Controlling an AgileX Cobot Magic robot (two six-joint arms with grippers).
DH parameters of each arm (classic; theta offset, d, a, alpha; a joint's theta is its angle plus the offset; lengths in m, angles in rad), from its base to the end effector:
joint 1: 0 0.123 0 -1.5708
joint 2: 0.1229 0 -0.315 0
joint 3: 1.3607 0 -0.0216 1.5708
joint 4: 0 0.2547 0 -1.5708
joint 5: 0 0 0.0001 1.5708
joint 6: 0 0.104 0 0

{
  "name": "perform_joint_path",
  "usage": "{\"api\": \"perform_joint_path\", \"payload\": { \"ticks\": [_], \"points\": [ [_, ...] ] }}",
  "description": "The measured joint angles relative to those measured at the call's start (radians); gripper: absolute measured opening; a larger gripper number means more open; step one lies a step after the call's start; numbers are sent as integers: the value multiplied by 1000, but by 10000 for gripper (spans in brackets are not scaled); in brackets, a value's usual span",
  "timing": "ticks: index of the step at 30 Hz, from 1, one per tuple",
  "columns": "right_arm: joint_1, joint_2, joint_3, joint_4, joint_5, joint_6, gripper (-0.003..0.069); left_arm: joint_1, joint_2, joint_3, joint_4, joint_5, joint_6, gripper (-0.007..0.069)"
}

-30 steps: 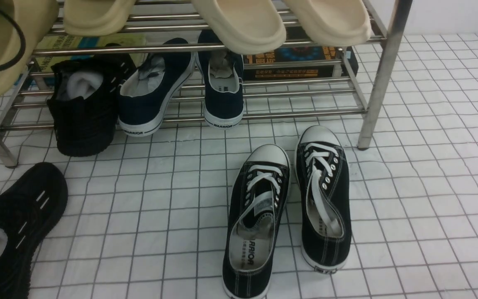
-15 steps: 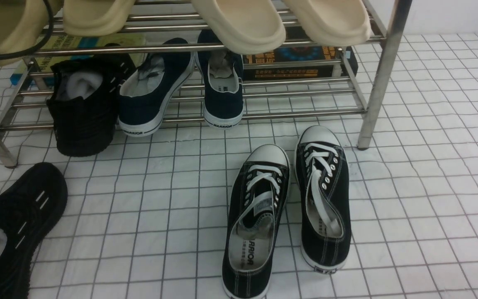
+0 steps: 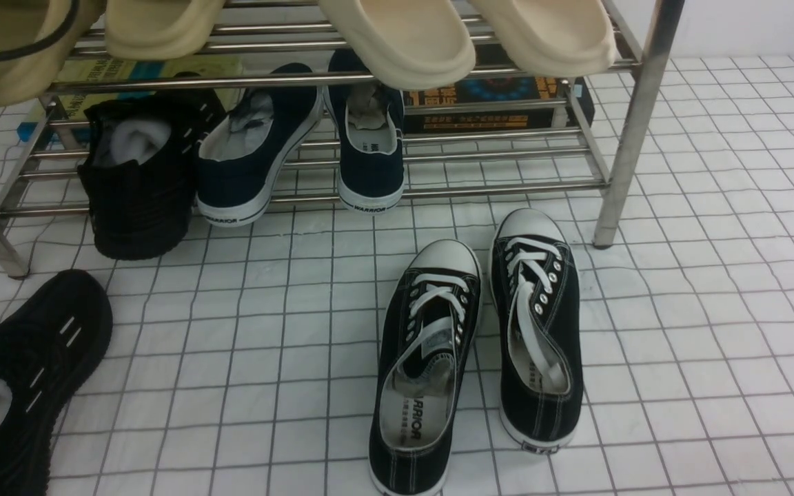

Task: Take the shoes off the shelf with your hand from the white checkered tablecloth.
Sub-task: 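Grasp the leftmost shoe on the bottom shelf of the shoe rack with the left gripper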

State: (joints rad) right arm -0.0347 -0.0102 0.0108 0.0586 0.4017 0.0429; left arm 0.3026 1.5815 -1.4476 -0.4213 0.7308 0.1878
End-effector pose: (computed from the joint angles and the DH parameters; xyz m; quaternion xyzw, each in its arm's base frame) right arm 0.0378 0.0011 0.1697 0.0465 0.8078 0.0275 0.5870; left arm 0.3633 0.0836 0.3779 -0.1413 0.8953 -0.0915 0.4123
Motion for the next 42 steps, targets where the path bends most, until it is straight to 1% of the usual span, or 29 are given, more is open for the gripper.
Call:
{"api": "perform_joint_path", "payload": {
  "ticks": [4,9,13,14,16,17,19,22,23,25,26,28,29,30,32,33,34,35,36,37,39,40,42],
  "points": [
    [0,0,0,0,0,0,239,0,-2,-6,3,62,0,19],
    [0,0,0,0,0,0,239,0,-66,-56,9,127,-12,30],
    [0,0,0,0,0,0,239,0,-120,-88,10,151,-49,54],
    [0,0,0,0,0,0,239,0,-141,-94,10,186,-77,74],
    [0,0,0,0,0,0,239,0,-150,-94,10,228,-100,88],
    [0,0,0,0,0,0,239,-3,-154,-91,12,300,-128,117],
    [0,0,0,0,0,0,239,-16,-150,-79,20,343,-153,153],
    [0,0,0,0,0,0,239,-52,-137,-54,37,367,-169,201],
    [0,0,0,0,0,0,239,-76,-127,-44,46,372,-174,228],
    [0,0,0,0,0,0,239,-159,-90,-31,79,373,-213,304],
    [0,0,0,0,0,0,239,-159,-90,-30,82,373,-218,309],
    [0,0,0,0,0,0,239,-253,-42,-29,142,342,-318,369],
    [0,0,0,0,0,0,239,-260,-39,-29,149,342,-318,372],
    [0,0,0,0,0,0,239,-291,-21,-29,185,324,-361,391],
    [0,0,0,0,0,0,239,-354,19,-29,319,282,-511,429],
    [0,0,0,0,0,0,239,-358,22,-29,319,281,-524,431],
    [0,0,0,0,0,0,239,-382,42,-28,405,268,-623,444],
    [0,0,0,0,0,0,239,-394,51,-27,469,262,-683,450],
    [0,0,0,0,0,0,239,-398,55,-27,480,260,-706,451],
    [0,0,0,0,0,0,239,-408,65,-27,550,252,-770,453],
    [0,0,0,0,0,0,239,-422,84,-27,636,236,-873,453],
    [0,0,0,0,0,0,239,-422,85,-27,641,236,-873,453],
    [0,0,0,0,0,0,239,-428,105,-27,673,220,-928,453]
  ]
}}
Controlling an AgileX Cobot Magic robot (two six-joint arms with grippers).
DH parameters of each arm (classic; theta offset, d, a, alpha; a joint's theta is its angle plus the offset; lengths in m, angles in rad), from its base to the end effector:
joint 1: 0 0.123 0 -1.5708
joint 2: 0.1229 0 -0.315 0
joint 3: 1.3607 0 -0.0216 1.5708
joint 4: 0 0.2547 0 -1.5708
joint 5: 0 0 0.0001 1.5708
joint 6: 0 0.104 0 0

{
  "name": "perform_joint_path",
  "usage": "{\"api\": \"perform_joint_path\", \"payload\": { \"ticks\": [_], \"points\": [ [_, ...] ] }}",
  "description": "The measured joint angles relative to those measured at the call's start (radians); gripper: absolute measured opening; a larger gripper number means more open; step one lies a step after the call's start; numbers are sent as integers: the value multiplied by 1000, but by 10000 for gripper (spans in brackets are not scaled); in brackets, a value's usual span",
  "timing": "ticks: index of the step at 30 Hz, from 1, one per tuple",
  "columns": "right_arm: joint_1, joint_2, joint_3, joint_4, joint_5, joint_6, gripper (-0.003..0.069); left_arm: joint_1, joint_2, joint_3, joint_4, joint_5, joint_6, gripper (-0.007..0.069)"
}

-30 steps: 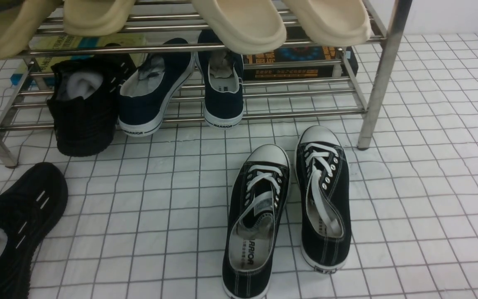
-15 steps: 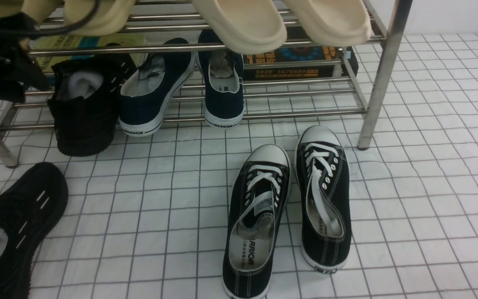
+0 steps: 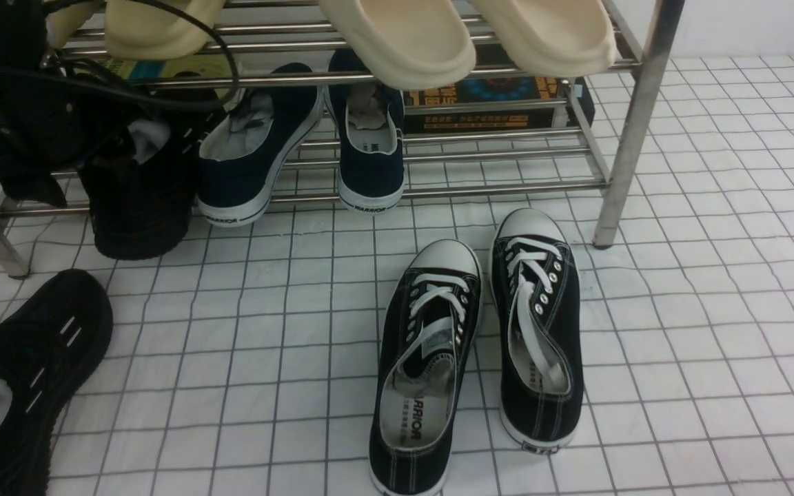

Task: Take the shoes off the shelf with your hand from the white checkered tablecloth.
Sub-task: 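Grasp the leftmost shoe on the bottom shelf of the shoe rack with the left gripper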

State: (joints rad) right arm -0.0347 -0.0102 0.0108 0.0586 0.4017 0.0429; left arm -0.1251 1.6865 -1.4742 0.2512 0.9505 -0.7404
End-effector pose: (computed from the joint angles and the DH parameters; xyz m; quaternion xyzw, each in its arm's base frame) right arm 0.0378 0.0011 0.1697 0.0465 0.8078 0.0275 0.5870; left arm 0.3792 -0.0265 0.3298 -0.2478 0.9305 0.0039 0.2697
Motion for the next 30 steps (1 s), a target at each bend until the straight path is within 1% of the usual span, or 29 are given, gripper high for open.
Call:
{"api": "perform_joint_path", "payload": {
  "ticks": [7,9,17,26,30],
  "points": [
    [0,0,0,0,0,0,239,-1,14,0,-3,-13,-29,453],
    [0,0,0,0,0,0,239,-1,14,0,4,-36,-47,453],
    [0,0,0,0,0,0,239,-1,17,-1,14,-73,-55,454],
    [0,0,0,0,0,0,239,-1,56,-2,25,-110,-56,512],
    [0,0,0,0,0,0,239,-1,68,-3,29,-128,-57,519]
  ]
}}
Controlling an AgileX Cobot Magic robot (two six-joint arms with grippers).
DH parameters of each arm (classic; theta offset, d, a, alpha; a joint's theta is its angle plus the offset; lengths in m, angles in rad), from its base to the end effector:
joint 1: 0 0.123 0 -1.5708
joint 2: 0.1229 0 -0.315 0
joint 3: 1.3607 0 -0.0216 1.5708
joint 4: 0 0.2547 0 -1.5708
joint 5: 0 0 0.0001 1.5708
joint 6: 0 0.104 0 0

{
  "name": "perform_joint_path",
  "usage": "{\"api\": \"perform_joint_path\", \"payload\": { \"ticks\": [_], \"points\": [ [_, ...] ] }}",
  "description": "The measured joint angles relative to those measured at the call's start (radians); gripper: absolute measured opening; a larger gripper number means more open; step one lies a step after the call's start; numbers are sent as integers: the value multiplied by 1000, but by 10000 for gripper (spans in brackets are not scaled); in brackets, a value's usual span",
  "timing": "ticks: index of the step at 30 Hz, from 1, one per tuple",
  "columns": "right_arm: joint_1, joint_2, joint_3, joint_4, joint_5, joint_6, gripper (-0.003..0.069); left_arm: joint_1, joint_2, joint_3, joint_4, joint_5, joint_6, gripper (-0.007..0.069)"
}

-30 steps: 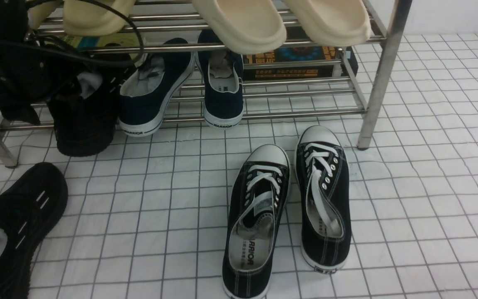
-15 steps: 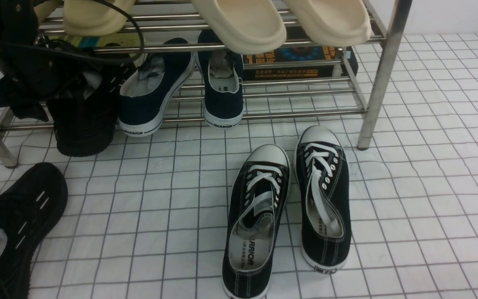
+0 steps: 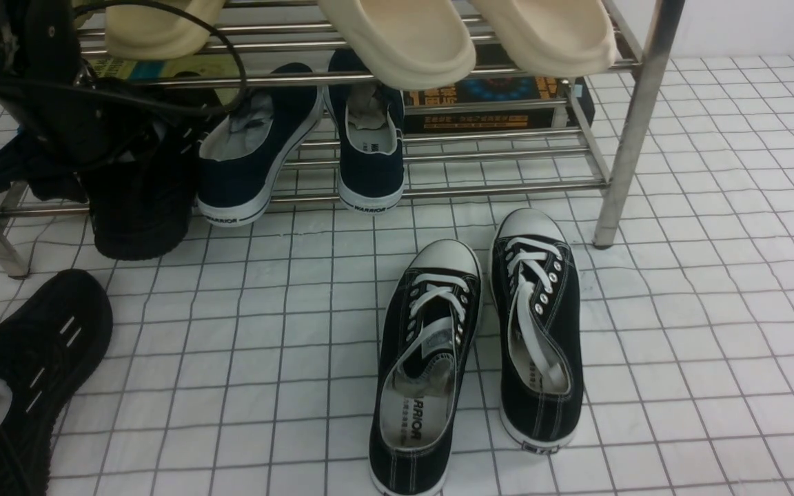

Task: Take the shoes off the shelf with your hand from the white checkered tablecloth.
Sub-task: 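Grasp the leftmost shoe on the bottom shelf of the shoe rack with the left gripper, then set the held shoe down on the floor in front of the rack with the left gripper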

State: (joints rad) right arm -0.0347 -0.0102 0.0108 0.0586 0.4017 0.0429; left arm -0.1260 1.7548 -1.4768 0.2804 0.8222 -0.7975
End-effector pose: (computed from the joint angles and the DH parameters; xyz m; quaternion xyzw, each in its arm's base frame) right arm 0.0378 0.0011 0.1697 0.0465 0.8078 0.0275 0.5870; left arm 0.4043 -0.0299 0.3108 -0.2539 0.9196 -0.0099 0.2996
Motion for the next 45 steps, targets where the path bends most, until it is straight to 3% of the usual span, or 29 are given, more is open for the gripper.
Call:
{"api": "perform_joint_path", "payload": {
  "ticks": [22,25,30,33,45],
  "points": [
    [0,0,0,0,0,0,239,0,19,-2,53,-8,-2,512],
    [0,0,0,0,0,0,239,0,29,-2,53,-9,-2,429],
    [0,0,0,0,0,0,239,0,29,-2,57,3,-1,143],
    [0,0,0,0,0,0,239,0,29,-2,51,31,9,37],
    [0,0,0,0,0,0,239,0,-144,-2,6,194,73,28]
  ]
}}
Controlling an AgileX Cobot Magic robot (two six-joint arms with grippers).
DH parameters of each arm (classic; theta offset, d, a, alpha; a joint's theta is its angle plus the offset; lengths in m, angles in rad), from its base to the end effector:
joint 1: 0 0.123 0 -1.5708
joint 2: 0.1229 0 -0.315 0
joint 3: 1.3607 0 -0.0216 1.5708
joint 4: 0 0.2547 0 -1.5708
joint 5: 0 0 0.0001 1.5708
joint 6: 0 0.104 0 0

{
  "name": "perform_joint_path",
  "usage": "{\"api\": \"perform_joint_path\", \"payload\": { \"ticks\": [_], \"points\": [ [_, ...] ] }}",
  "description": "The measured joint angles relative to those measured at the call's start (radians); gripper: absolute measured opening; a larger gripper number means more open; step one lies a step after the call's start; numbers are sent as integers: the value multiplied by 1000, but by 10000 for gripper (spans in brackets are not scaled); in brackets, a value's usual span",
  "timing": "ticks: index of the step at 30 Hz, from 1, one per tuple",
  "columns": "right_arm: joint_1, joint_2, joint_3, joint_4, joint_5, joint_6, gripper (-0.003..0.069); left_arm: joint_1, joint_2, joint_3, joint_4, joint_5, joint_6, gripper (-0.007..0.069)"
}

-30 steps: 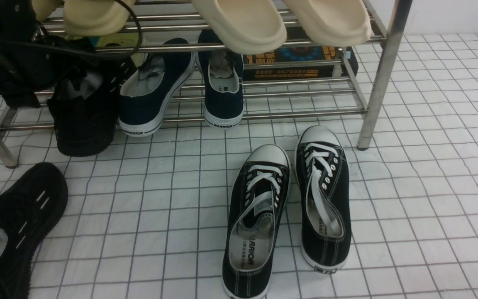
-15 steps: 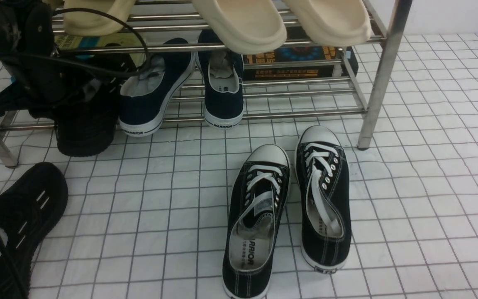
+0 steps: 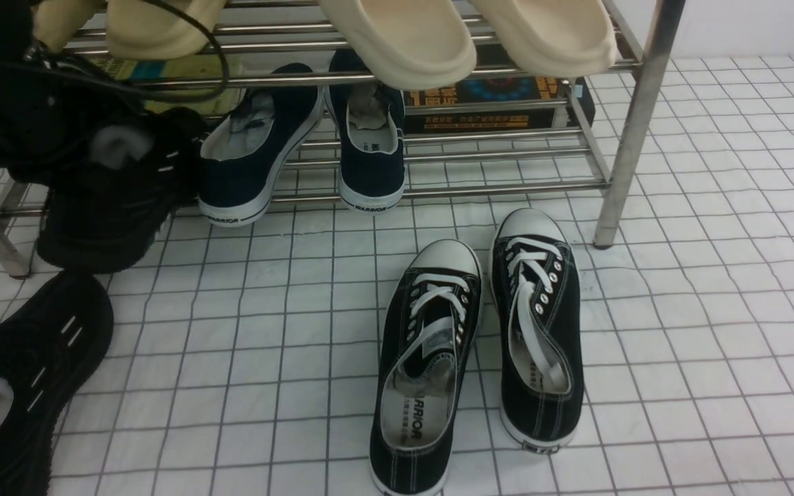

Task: Take the shoes off the shelf with your hand from the white checkered tablecloth.
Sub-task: 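Set the held shoe down on the floor in front of the rack with the left gripper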

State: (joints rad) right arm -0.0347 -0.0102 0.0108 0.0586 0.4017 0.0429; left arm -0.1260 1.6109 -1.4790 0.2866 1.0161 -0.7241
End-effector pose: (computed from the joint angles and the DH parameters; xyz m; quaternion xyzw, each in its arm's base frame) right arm 0.0378 0.0011 0.1697 0.0465 0.8078 0.0275 0.5870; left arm 0.3577 -0.0201 0.3568 -0.2419 0.9277 0.0213 0.2837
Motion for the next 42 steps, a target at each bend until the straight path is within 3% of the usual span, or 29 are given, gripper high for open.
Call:
{"api": "perform_joint_path", "payload": {
  "ticks": [12,19,42],
  "points": [
    [0,0,0,0,0,0,239,-51,-201,70,-68,171,30,28],
    [0,0,0,0,0,0,239,-98,-213,189,-98,197,-20,28],
    [0,0,0,0,0,0,239,-100,-216,214,-116,231,-14,31]
  ]
}}
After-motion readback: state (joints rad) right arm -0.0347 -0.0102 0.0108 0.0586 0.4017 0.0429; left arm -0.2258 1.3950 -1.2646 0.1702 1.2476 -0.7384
